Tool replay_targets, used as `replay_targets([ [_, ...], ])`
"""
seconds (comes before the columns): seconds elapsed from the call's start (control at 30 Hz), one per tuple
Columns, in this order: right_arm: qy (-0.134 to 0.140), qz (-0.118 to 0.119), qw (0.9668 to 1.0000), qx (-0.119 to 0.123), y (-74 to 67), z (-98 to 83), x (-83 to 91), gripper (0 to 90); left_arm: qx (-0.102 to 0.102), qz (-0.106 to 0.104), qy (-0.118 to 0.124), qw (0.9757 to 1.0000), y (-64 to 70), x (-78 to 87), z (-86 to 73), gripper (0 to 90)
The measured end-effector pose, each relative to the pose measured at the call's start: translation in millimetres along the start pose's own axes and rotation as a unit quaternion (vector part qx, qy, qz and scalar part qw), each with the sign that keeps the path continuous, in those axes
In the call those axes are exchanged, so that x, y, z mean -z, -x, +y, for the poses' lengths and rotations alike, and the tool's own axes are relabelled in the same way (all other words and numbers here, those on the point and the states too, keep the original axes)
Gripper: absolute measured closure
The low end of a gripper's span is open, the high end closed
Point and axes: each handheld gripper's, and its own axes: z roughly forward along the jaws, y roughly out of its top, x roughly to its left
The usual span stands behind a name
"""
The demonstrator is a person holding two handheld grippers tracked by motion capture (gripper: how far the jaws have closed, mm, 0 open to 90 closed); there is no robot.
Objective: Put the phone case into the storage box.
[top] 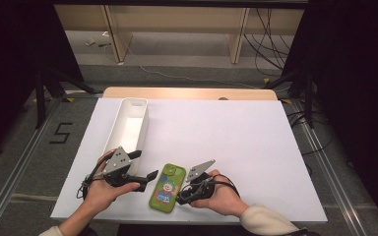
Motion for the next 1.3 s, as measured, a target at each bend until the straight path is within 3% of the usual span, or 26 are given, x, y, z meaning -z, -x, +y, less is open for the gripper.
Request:
replay_targets([
  [0.23, 0.046, -0.024, 0.9986, 0.011, 12.4, -0.5, 26.3, 59.8, 0.001, 0.003, -0.001, 1.0, 0.5, 0.2, 0.2, 9.8],
  [0.37, 0.069, -0.039, 0.9968, 0.008, 18.1, -0.1, 38.0, 43.2, -0.003, 0.005, -0.003, 1.0, 1.0, 0.0, 0.9, 4.9],
  [0.53, 0.096, -0.078, 0.9923, 0.012, 22.9, -1.9, 50.3, 16.2, -0.002, 0.008, -0.007, 0.9999, 2.6, -1.0, 1.0, 0.0],
  [0.57, 0.098, -0.083, 0.9916, 0.014, 23.8, -2.5, 53.4, 15.1, -0.003, 0.008, -0.007, 0.9999, 2.9, -1.2, 1.1, 0.0],
  [0.8, 0.143, -0.124, 0.9818, 0.013, 29.1, -8.8, 79.0, 3.5, -0.003, 0.006, -0.012, 0.9999, 5.0, -4.1, 2.1, 0.0],
  [1.07, 0.193, -0.154, 0.9691, 0.005, 31.6, -19.8, 102.5, 1.3, 0.003, 0.001, -0.013, 0.9999, 7.2, -9.5, 4.0, 0.0],
  [1.17, 0.214, -0.175, 0.9611, 0.003, 31.3, -24.9, 111.2, 1.6, 0.005, -0.001, -0.016, 0.9999, 8.0, -12.1, 4.1, 0.0],
  [1.23, 0.222, -0.183, 0.9576, -0.002, 31.2, -27.6, 117.0, 1.5, 0.005, -0.002, -0.016, 0.9999, 8.8, -14.0, 4.9, 0.0],
  [1.3, 0.225, -0.187, 0.9562, -0.004, 31.3, -31.6, 121.0, 1.4, 0.004, -0.002, -0.019, 0.9998, 10.4, -15.9, 5.6, 0.0],
])
